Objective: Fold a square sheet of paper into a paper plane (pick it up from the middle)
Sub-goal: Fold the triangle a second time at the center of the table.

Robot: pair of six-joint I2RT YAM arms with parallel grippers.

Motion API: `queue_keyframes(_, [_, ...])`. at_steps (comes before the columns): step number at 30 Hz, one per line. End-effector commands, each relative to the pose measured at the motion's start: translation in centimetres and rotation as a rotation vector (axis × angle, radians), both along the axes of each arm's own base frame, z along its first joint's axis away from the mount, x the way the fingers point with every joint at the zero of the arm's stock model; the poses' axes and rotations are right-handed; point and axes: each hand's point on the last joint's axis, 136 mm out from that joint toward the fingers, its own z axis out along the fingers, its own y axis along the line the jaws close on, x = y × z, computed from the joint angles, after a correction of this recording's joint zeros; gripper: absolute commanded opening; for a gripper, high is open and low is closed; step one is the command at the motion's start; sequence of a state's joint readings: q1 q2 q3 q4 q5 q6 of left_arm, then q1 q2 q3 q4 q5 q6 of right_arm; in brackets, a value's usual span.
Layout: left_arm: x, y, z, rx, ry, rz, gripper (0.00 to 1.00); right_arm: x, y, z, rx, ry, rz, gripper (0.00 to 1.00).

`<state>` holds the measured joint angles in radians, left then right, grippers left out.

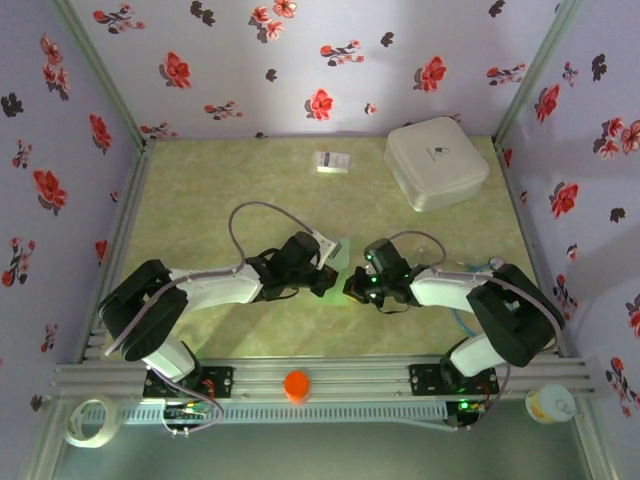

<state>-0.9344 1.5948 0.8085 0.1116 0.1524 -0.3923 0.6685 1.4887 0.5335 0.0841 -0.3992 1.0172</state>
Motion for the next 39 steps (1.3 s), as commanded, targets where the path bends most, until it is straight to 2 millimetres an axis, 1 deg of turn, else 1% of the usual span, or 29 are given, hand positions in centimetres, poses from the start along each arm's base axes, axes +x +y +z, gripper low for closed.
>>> queue_keyframes(1, [-0.1, 0.2, -1.4, 0.008, 0.097, 0.019, 0.0, -0.4, -0.4, -1.0, -0.062, 0.022, 0.029, 0.03])
queue_keyframes(7, [-0.1, 0.5, -1.9, -0.014, 0.156, 0.019, 0.02, -0.5, -2.1, -2.1, -0.189, 0.031, 0.045, 0.02])
queue_keyframes(10, [0.1, 0.4, -1.9, -0.049, 0.173, 0.037, 0.02, -0.3, -2.4, -2.3, -0.232, 0.033, 0.061, 0.02])
queue_keyframes(17, [0.8, -0.2, -2.0, -0.109, 0.191, 0.085, 0.01, 0.3, -2.9, -1.5, -0.282, 0.013, 0.1, 0.03])
queue_keyframes(21, [1.0, -0.3, -2.2, -0.112, 0.199, 0.096, 0.01, 1.0, -2.2, -0.1, -0.253, -0.022, 0.117, 0.06])
queue_keyframes(24, [1.0, -0.3, -2.3, -0.109, 0.2, 0.098, 0.01, 1.3, -0.9, 1.1, -0.174, -0.036, 0.12, 0.07])
queue_keyframes(28, [1.1, -0.3, -2.0, -0.112, 0.207, 0.105, 0.01, 1.4, 0.4, 1.8, -0.088, -0.035, 0.103, 0.09])
queue_keyframes(31, [1.1, -0.3, -2.0, -0.112, 0.205, 0.104, 0.01, 1.5, 1.3, 1.6, -0.016, -0.024, 0.056, 0.09])
queue_keyframes(33, [1.1, -0.2, -2.2, -0.106, 0.206, 0.102, 0.02, 1.6, 1.4, 1.1, 0.009, -0.012, 0.022, 0.09])
queue_keyframes(36, [0.9, 0.0, -2.3, -0.094, 0.22, 0.083, 0.06, 1.3, 0.5, -0.4, -0.039, 0.017, -0.006, 0.07])
queue_keyframes(39, [0.5, 0.1, -2.3, -0.088, 0.228, 0.046, 0.13, 1.3, 0.2, -0.7, -0.046, 0.016, -0.021, 0.05])
